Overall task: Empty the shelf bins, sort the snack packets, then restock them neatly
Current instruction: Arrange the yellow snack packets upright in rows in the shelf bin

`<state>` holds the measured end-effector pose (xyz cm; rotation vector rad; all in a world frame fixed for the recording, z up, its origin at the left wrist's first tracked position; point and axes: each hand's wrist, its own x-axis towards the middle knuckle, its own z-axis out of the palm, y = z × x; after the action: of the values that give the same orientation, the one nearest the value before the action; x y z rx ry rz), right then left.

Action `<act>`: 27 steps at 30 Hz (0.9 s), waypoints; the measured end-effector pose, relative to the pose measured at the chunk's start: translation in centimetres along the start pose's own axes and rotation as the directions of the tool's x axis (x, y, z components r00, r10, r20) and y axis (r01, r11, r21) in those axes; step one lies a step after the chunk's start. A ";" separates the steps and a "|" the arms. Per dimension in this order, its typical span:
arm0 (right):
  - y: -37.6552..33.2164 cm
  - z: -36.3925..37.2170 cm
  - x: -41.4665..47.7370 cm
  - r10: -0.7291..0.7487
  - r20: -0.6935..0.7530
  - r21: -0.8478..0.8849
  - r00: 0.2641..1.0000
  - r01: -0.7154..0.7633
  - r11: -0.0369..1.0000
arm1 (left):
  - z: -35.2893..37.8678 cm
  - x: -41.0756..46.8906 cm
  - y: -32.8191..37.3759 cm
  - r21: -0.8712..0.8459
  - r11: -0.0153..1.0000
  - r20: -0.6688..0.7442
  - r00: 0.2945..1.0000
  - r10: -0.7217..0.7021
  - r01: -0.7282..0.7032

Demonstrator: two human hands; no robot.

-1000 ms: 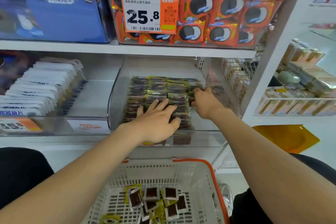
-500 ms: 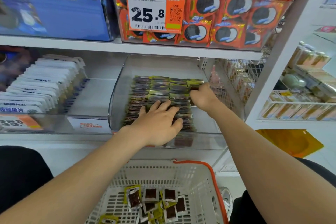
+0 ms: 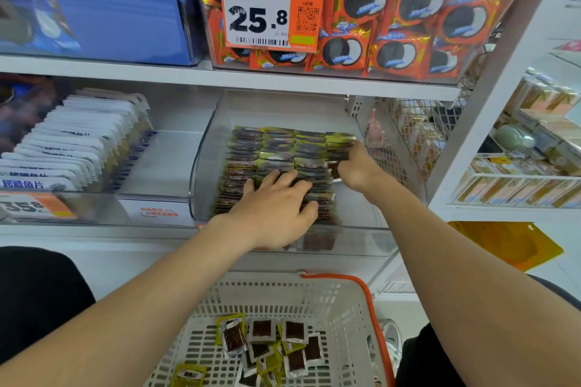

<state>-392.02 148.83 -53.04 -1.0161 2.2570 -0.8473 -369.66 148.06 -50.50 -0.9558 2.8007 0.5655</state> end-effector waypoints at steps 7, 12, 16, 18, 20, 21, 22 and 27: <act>-0.1 -0.2 -1.5 -0.227 -0.314 -0.471 0.922 0.056 0.880 | 0.3 -0.6 -0.1 0.025 0.997 -0.293 0.953 0.075 -0.071; -1.5 -2.1 -4.2 -0.282 -0.118 -0.502 0.952 0.188 0.844 | 0.9 -3.2 0.0 0.044 0.955 -0.562 0.783 0.265 -0.292; -1.7 -2.7 -8.3 -0.444 -0.151 -0.454 0.883 0.337 0.825 | 2.5 -7.3 -0.5 0.208 0.867 -0.646 0.603 0.469 -0.452; -2.4 -2.1 -11.5 -0.571 -0.181 -0.354 0.801 0.489 0.798 | 4.0 -9.0 -1.3 0.200 0.873 -0.577 0.666 0.472 -0.446; -3.5 -0.6 -16.1 -0.693 -0.154 -0.203 0.705 0.664 0.720 | 5.9 -10.0 -2.4 0.191 0.928 -0.363 0.855 0.370 -0.321; -3.8 0.6 -18.3 -0.731 -0.096 -0.130 0.676 0.720 0.682 | 7.0 -10.1 -3.3 0.177 0.954 -0.209 0.938 0.276 -0.241; -3.6 2.3 -20.1 -0.734 0.006 -0.072 0.679 0.732 0.677 | 8.6 -10.0 -4.6 0.135 0.974 -0.061 0.980 0.189 -0.180; 1.8 14.5 -21.6 -0.373 0.635 -0.288 0.677 0.655 0.698 | 19.8 -10.2 -12.7 0.014 0.989 0.416 0.899 -0.137 0.144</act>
<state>-370.52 162.07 -59.79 -1.9556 1.6996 -0.0929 -353.82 152.26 -70.24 -0.9053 2.3325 0.6813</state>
